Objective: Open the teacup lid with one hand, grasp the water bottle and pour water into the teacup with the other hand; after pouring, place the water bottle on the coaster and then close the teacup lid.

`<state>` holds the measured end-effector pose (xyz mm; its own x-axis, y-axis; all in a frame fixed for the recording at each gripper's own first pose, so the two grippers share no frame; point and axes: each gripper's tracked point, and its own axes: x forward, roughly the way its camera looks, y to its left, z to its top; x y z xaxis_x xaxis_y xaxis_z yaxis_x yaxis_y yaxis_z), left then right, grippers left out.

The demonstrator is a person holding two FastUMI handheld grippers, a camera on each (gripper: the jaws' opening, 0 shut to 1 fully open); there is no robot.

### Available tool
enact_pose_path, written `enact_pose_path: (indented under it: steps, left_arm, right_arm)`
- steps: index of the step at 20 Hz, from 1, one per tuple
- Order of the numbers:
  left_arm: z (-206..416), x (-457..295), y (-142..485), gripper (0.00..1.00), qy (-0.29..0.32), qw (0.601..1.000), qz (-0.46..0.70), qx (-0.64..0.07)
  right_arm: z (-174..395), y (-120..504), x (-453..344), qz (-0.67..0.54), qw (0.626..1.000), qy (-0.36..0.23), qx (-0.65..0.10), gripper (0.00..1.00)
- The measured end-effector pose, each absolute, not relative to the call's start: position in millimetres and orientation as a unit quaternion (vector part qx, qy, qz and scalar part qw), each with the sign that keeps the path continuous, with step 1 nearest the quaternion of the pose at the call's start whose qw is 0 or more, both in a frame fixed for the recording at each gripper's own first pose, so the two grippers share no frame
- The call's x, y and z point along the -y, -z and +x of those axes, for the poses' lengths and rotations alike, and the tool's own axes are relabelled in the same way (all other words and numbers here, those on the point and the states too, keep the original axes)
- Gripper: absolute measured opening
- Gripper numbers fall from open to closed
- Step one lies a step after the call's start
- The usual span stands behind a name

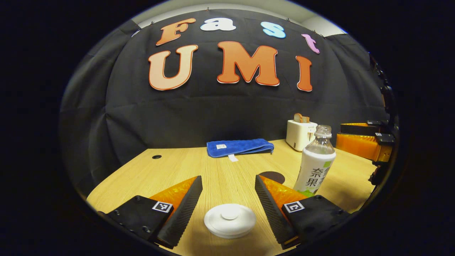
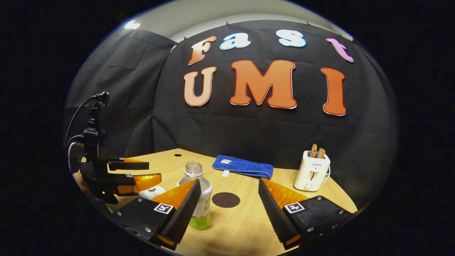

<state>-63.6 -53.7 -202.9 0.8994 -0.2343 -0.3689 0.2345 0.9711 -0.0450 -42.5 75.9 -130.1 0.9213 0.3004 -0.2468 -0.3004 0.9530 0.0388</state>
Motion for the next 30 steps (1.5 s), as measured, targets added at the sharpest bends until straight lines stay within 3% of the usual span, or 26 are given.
enact_pose_path:
  steps: [4,10,11,13,16,18,20,30]
  left_arm:
    - [-71,57,224,0.97,0.125,0.969,0.006,-0.213]
    - [-77,58,246,0.82,0.123,0.964,0.011,-0.236]
    - [-78,58,247,0.72,0.123,0.963,0.011,-0.238]
    - [-78,59,253,0.67,0.122,0.962,0.014,-0.245]
    - [-75,60,249,0.47,0.119,0.963,0.014,-0.243]
    - [-74,57,255,0.48,0.111,0.963,0.021,-0.246]
    - [-76,55,252,0.31,0.103,0.963,0.013,-0.248]
    - [-61,37,225,0.33,0.075,0.976,0.005,-0.205]
  right_arm:
    - [-54,138,-95,0.000,0.973,-0.193,-0.130,0.98]
    - [-59,160,-107,-0.005,0.966,-0.206,-0.154,0.98]
    - [-59,162,-108,-0.004,0.966,-0.207,-0.158,0.98]
    - [-61,165,-109,-0.004,0.964,-0.207,-0.165,0.97]
    - [-61,172,-111,-0.005,0.962,-0.208,-0.174,0.98]
    - [-61,179,-111,-0.005,0.961,-0.209,-0.180,0.98]
    - [-63,182,-113,-0.005,0.960,-0.212,-0.183,0.98]
    - [-53,207,-126,-0.004,0.953,-0.217,-0.209,0.97]
